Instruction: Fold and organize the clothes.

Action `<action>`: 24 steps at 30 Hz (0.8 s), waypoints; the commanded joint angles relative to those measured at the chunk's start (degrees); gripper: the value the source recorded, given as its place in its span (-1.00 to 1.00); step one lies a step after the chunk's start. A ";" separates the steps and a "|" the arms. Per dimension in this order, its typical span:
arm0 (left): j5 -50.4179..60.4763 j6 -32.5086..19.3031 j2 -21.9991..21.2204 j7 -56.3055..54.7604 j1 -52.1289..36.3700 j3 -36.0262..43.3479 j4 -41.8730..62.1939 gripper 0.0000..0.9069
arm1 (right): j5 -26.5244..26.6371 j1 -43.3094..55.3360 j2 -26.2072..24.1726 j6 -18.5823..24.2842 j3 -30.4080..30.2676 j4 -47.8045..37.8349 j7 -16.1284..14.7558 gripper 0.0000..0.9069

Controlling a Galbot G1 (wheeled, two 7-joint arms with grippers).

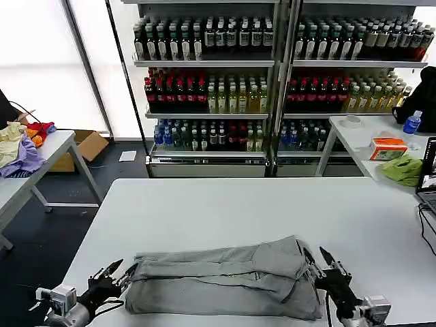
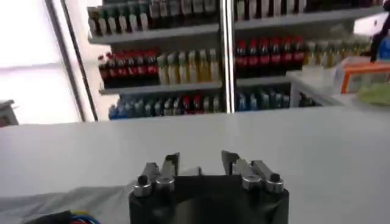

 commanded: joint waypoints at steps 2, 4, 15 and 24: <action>-0.77 -4.13 -9.02 -17.97 0.13 10.25 -2.79 1.00 | -3.81 -5.87 1.46 15.08 2.33 -2.44 -5.94 1.00; 1.17 -4.27 -10.33 -21.40 -0.81 13.67 -1.80 1.00 | -3.84 -6.16 1.71 15.46 2.14 -3.04 -6.00 1.00; 5.67 -5.22 -12.71 -25.97 -3.87 18.71 4.43 1.00 | -3.88 -7.57 1.64 16.22 2.42 -3.31 -6.15 1.00; 7.87 -6.22 -14.22 -26.34 -1.84 18.07 5.52 1.00 | -3.82 -8.00 1.74 16.42 2.48 -3.10 -6.27 1.00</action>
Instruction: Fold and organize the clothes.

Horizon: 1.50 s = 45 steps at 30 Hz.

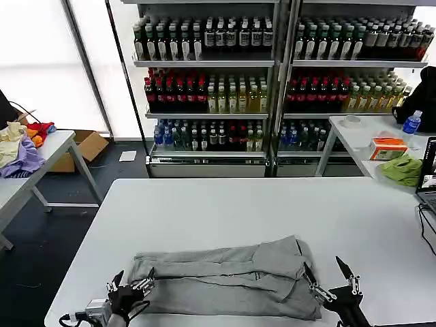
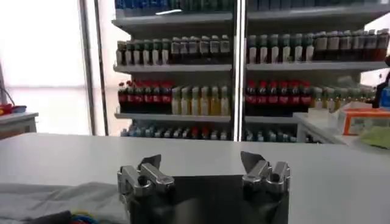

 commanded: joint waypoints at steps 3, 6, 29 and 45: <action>2.99 -1.65 -3.47 -4.00 2.31 3.62 1.93 0.40 | -0.10 -0.82 0.11 1.76 0.36 -0.02 -0.69 1.00; 4.31 -2.80 -4.14 -3.90 2.88 4.30 2.11 -0.67 | -0.09 -0.67 0.08 1.64 0.22 0.05 -0.69 1.00; 3.66 -6.92 -4.32 -2.60 1.85 4.20 2.42 -0.98 | 0.70 -0.43 0.30 0.78 -0.23 1.28 -0.35 1.00; -5.62 -6.65 10.54 12.17 -4.40 -22.38 11.38 -0.98 | 1.74 -0.04 -1.07 0.03 0.12 1.86 -0.12 1.00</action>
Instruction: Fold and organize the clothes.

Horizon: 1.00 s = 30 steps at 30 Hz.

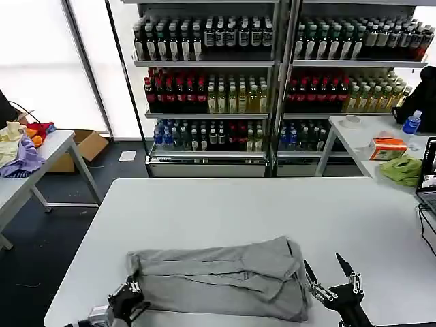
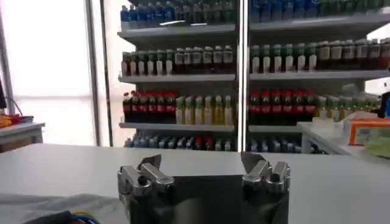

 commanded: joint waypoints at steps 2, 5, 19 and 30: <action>-7.07 -0.55 13.91 10.97 -3.56 -21.09 9.22 -0.98 | 0.17 0.31 -0.32 -0.16 -0.28 -0.01 0.06 1.00; -9.69 -0.50 16.64 11.91 -2.96 -23.87 10.17 -0.98 | 0.17 0.68 -0.40 -0.36 -0.54 0.02 0.15 1.00; -18.11 5.26 17.93 8.34 -4.93 -10.71 -11.02 -0.96 | 0.07 -0.26 -0.52 -0.89 -0.50 1.62 0.34 1.00; -17.24 7.19 19.59 4.45 -13.50 16.76 -13.99 -0.98 | -0.24 -1.25 0.36 -0.67 -0.10 1.52 0.28 1.00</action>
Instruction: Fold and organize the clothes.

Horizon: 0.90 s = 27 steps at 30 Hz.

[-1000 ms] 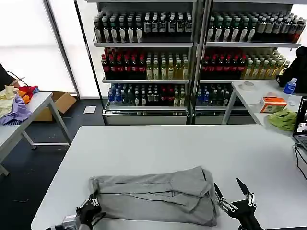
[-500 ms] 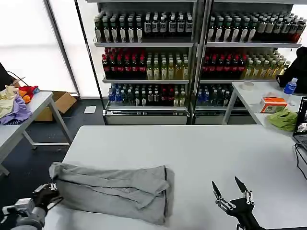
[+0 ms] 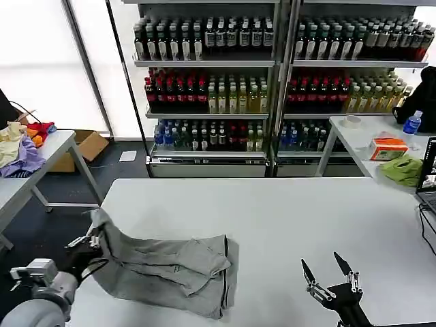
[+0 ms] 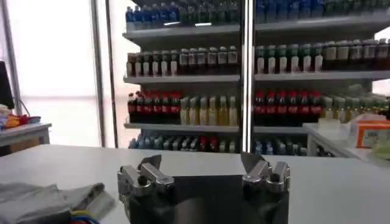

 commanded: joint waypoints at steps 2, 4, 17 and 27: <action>0.59 1.76 1.76 -1.58 -6.64 27.99 -6.63 -0.98 | 0.03 -0.75 0.36 0.15 0.71 -0.12 0.00 1.00; 1.17 1.51 1.35 -1.53 -6.75 30.15 -5.81 -0.98 | 0.07 -0.94 0.43 0.16 0.83 -0.17 -0.01 1.00; 5.10 1.98 -2.04 3.43 -9.64 38.79 -1.61 -0.96 | -0.33 -0.63 0.73 -0.10 0.32 -0.80 0.00 1.00; 9.61 2.53 -6.89 1.15 -16.08 41.30 8.35 1.00 | -0.68 -1.14 1.29 0.16 -0.77 -0.60 -0.32 1.00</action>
